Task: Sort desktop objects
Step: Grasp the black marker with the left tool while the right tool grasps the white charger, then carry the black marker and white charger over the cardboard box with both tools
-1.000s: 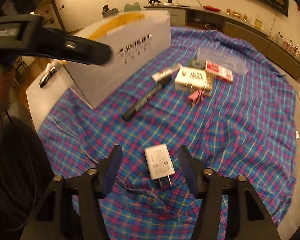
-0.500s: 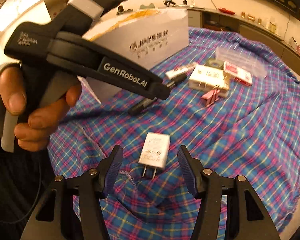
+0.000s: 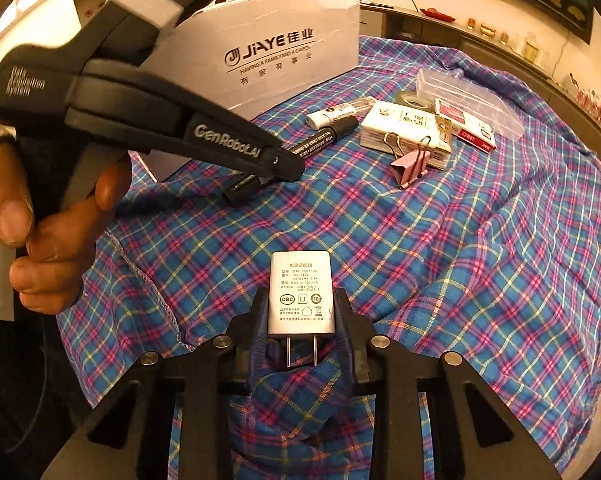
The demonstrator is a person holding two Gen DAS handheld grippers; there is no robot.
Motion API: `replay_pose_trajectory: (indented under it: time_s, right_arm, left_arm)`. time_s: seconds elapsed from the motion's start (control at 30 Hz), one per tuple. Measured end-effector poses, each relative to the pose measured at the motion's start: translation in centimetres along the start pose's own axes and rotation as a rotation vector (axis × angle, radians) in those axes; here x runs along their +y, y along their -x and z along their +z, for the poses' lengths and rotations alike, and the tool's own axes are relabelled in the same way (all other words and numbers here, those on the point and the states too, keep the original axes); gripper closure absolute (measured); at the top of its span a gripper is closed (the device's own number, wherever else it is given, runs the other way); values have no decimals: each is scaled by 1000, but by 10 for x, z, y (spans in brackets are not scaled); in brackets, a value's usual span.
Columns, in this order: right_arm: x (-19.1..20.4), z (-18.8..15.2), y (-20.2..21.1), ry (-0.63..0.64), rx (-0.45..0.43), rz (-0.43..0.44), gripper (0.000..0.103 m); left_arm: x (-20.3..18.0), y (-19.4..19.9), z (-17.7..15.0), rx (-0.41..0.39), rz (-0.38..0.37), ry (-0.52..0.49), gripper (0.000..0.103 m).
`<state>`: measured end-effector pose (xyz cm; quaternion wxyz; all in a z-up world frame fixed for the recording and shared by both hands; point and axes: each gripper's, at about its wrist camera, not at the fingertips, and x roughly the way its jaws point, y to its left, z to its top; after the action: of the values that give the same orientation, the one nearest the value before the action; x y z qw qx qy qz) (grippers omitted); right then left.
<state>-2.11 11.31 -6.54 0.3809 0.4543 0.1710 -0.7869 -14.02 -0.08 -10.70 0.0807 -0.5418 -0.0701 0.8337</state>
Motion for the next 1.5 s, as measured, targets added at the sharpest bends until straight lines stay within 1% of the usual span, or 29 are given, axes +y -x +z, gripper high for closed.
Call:
replay_pose_trajectory:
  time_s: [0.13,0.23,0.3,0.4,0.47,0.57,0.73,0.97,1.1,1.27,1.5]
  right_arm:
    - [-2,4,6,-27,-19,15,71]
    - [-5,7,11,-51,-34,33,71]
    - [-9,7,16,-85,-47,63,71]
    - [-16,11,23,-128,-71,88,71]
    - [-17,12,32,-147,-91,97,71]
    - [-15,20,42,-155,-119,106,71]
    - [-7,37,51,-122,-136,95,71]
    - [1,65,65,-78,-159,71,71]
    - [10,88,76,-46,-179,75,71]
    - [25,118,87,-11,-196,84,71]
    - [45,152,88,46,-186,73,71]
  left_arm:
    - [0,6,2,-19,-25,17,89]
    - [0,19,4,-39,-57,25,89]
    - [-1,27,4,-49,-71,23,89]
    - [-1,42,4,-76,-66,12,89]
    - [0,51,5,-88,-76,18,89]
    - [4,67,6,-111,-77,27,89]
    - [11,92,9,-148,-52,41,89]
    - [19,125,15,-206,-35,33,89]
    - [26,135,20,-227,-29,38,89]
    - [42,145,25,-250,-3,50,89]
    - [68,152,31,-259,17,73,89]
